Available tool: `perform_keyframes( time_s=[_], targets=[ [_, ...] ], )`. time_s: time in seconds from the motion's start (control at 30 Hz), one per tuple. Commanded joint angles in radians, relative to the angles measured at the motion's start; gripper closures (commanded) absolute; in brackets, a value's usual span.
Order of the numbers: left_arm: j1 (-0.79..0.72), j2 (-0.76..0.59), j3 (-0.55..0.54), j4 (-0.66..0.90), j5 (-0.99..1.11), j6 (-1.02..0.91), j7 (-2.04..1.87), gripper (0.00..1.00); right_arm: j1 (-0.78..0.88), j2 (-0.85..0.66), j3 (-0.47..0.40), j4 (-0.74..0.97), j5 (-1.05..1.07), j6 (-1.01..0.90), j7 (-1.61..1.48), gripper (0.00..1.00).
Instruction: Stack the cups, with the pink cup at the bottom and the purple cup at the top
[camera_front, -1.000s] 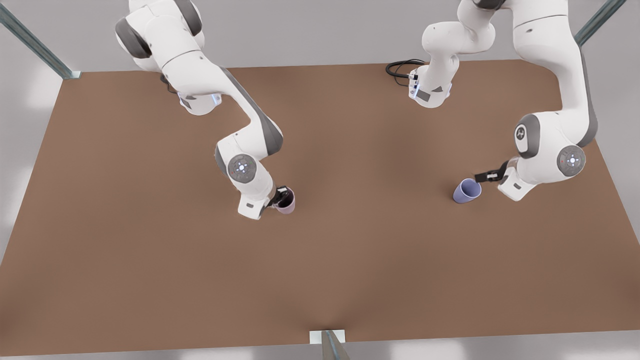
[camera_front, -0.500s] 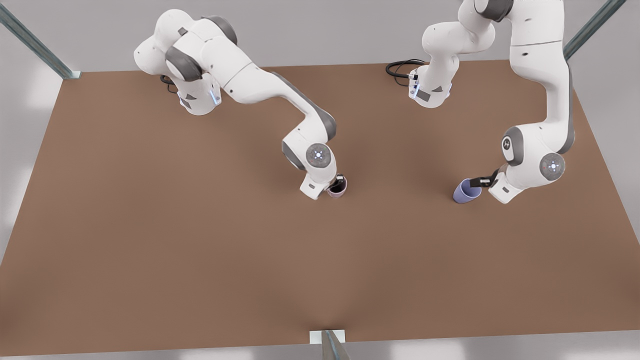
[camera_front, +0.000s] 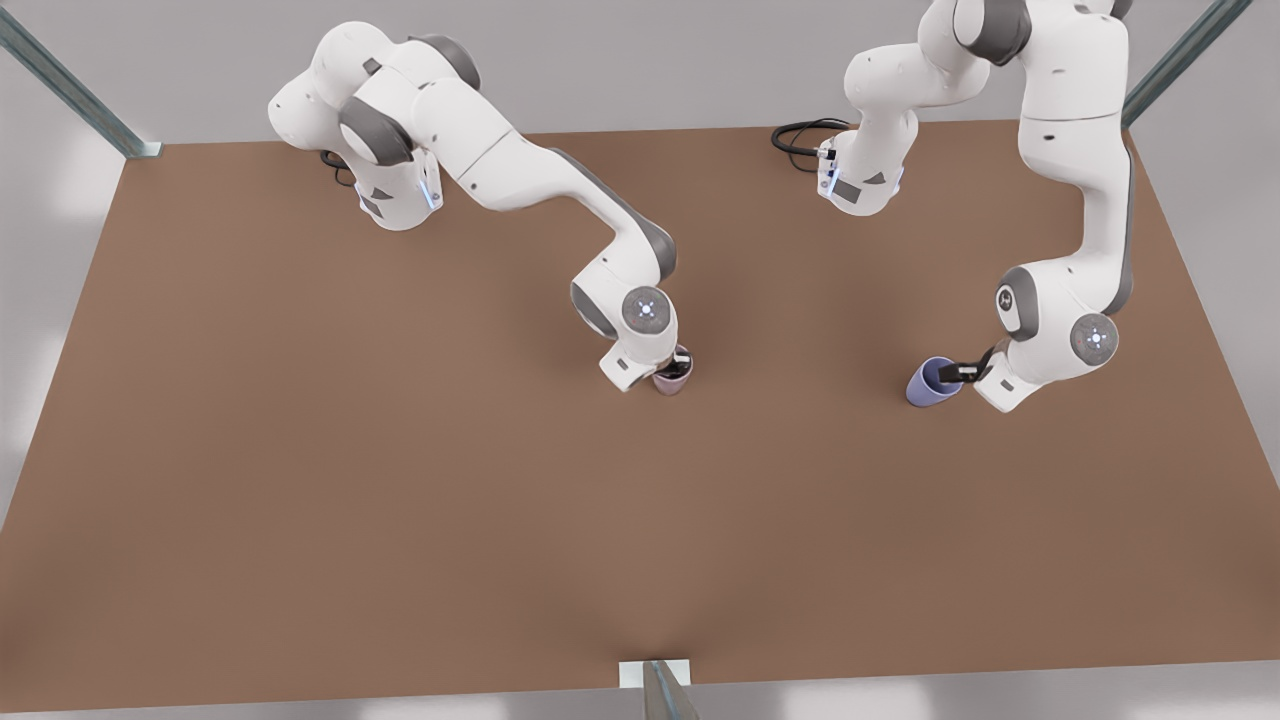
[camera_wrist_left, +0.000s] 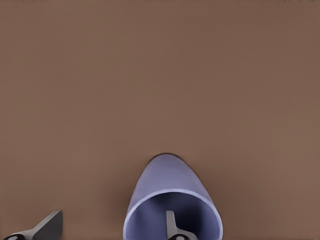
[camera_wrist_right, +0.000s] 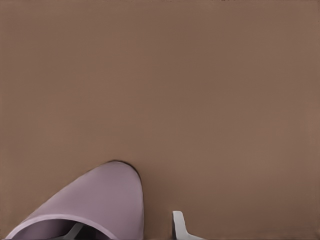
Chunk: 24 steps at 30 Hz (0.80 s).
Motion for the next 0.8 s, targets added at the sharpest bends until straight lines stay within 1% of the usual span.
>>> perform_keyframes(
  time_s=[0.0, 0.23, 0.27, 0.3, 0.33, 0.37, 0.43, 0.47, 0.5, 0.53, 0.57, 0.6, 0.67, 0.7, 0.77],
  targets=[
    [0.000, 0.000, 0.000, -0.004, -0.002, 0.026, 0.042, 0.00, 0.000, -0.005, -0.002, 0.000, 0.021, 0.022, 0.163, 0.00],
    [-0.001, 0.028, -0.002, -0.017, -0.004, 0.049, 0.036, 0.01, -0.003, -0.045, -0.009, -0.003, 0.027, 0.014, 0.162, 0.00],
    [-0.001, 0.028, -0.002, -0.017, -0.005, 0.046, 0.034, 0.30, -0.006, -0.063, -0.011, -0.006, 0.027, 0.008, 0.162, 0.00],
    [-0.001, 0.030, -0.002, -0.017, -0.005, 0.041, 0.034, 0.55, -0.011, -0.077, -0.011, -0.015, 0.027, 0.008, 0.162, 0.00],
    [0.000, 0.028, -0.002, -0.017, -0.005, 0.036, 0.033, 0.66, -0.017, -0.107, -0.011, -0.026, 0.026, 0.003, 0.157, 0.00],
    [-0.001, 0.030, -0.002, -0.017, -0.005, 0.036, 0.033, 0.71, -0.052, -0.158, -0.015, -0.032, 0.027, -0.061, 0.091, 0.00],
    [-0.001, 0.028, -0.003, -0.017, -0.005, 0.035, 0.029, 0.75, -0.216, -0.282, -0.028, -0.028, 0.024, -0.271, -0.198, 0.00],
    [-0.001, 0.028, -0.003, -0.017, -0.005, 0.027, 0.025, 0.76, -0.320, -0.356, -0.051, -0.026, 0.010, -0.373, -0.435, 0.00],
    [-0.001, 0.028, -0.006, -0.017, -0.007, 0.026, 0.026, 0.76, -0.400, -0.402, -0.069, -0.021, -0.012, -0.422, -0.576, 0.00],
    [-0.001, 0.028, -0.009, -0.019, -0.034, 0.021, 0.026, 0.76, -0.468, -0.450, -0.071, -0.021, -0.086, -0.465, -0.676, 0.00],
    [-0.001, 0.026, -0.012, -0.024, -0.059, 0.016, 0.028, 0.76, -0.534, -0.491, -0.071, -0.023, -0.129, -0.477, -0.714, 0.00],
    [-0.001, 0.028, -0.012, -0.025, -0.059, 0.016, 0.028, 0.76, -0.587, -0.526, -0.074, -0.029, -0.135, -0.482, -0.835, 0.00],
    [-0.001, 0.028, -0.012, -0.024, -0.060, 0.016, 0.028, 0.77, -0.685, -0.614, -0.071, -0.041, -0.155, -0.551, -0.884, 0.00],
    [-0.001, 0.026, -0.012, -0.024, -0.059, 0.016, 0.028, 0.78, -0.699, -0.634, -0.066, -0.043, -0.157, -0.586, -0.883, 0.00],
    [-0.001, 0.020, -0.012, -0.021, -0.060, 0.015, 0.029, 0.79, -0.695, -0.632, -0.064, -0.037, -0.161, -0.587, -0.869, 0.00]
  ],
)
